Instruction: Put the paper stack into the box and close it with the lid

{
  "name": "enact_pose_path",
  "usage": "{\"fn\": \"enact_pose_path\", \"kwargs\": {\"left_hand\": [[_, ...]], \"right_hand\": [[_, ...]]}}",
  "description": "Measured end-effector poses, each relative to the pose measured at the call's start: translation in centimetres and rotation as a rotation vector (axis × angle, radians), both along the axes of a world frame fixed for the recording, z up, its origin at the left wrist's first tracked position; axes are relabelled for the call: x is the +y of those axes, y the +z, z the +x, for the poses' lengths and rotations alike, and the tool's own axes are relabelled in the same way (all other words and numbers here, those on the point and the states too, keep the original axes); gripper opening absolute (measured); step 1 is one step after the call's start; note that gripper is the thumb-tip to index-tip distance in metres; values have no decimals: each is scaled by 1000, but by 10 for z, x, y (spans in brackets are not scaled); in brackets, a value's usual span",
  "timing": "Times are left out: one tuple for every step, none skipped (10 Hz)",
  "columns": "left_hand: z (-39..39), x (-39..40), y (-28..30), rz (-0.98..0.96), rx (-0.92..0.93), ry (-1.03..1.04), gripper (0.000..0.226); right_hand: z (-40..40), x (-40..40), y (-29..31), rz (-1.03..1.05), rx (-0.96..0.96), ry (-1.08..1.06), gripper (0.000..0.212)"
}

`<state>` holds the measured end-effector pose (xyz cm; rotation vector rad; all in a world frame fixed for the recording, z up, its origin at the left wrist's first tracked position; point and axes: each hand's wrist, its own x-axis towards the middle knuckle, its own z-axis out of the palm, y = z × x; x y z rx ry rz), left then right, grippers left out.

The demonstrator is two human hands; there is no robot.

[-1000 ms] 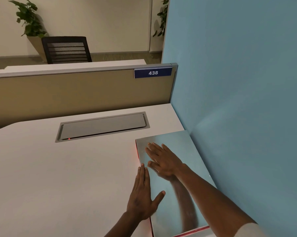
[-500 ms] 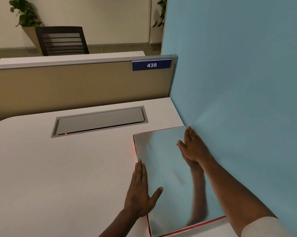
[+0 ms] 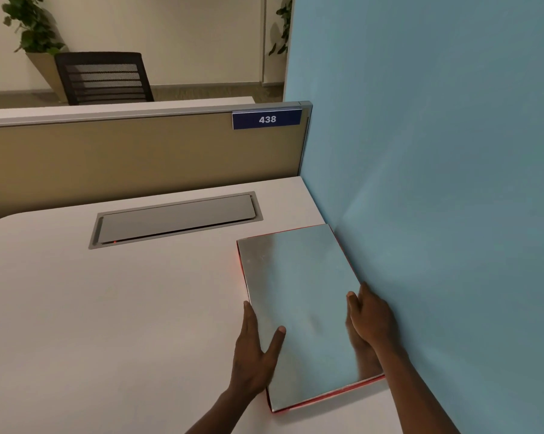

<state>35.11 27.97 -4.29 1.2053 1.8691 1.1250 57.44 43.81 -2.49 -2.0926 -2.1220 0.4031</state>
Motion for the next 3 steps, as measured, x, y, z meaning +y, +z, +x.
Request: {"fn": "enact_pose_path", "kwargs": {"left_hand": [[2, 0, 10, -69, 7, -60, 98], [-7, -1, 10, -92, -8, -99, 101], [-17, 0, 17, -70, 55, -68, 101]], "right_hand": [[-4, -4, 9, -2, -15, 4, 56], [-8, -9, 14, 52, -24, -11, 60], [-19, -10, 20, 126, 32, -20, 62]]}}
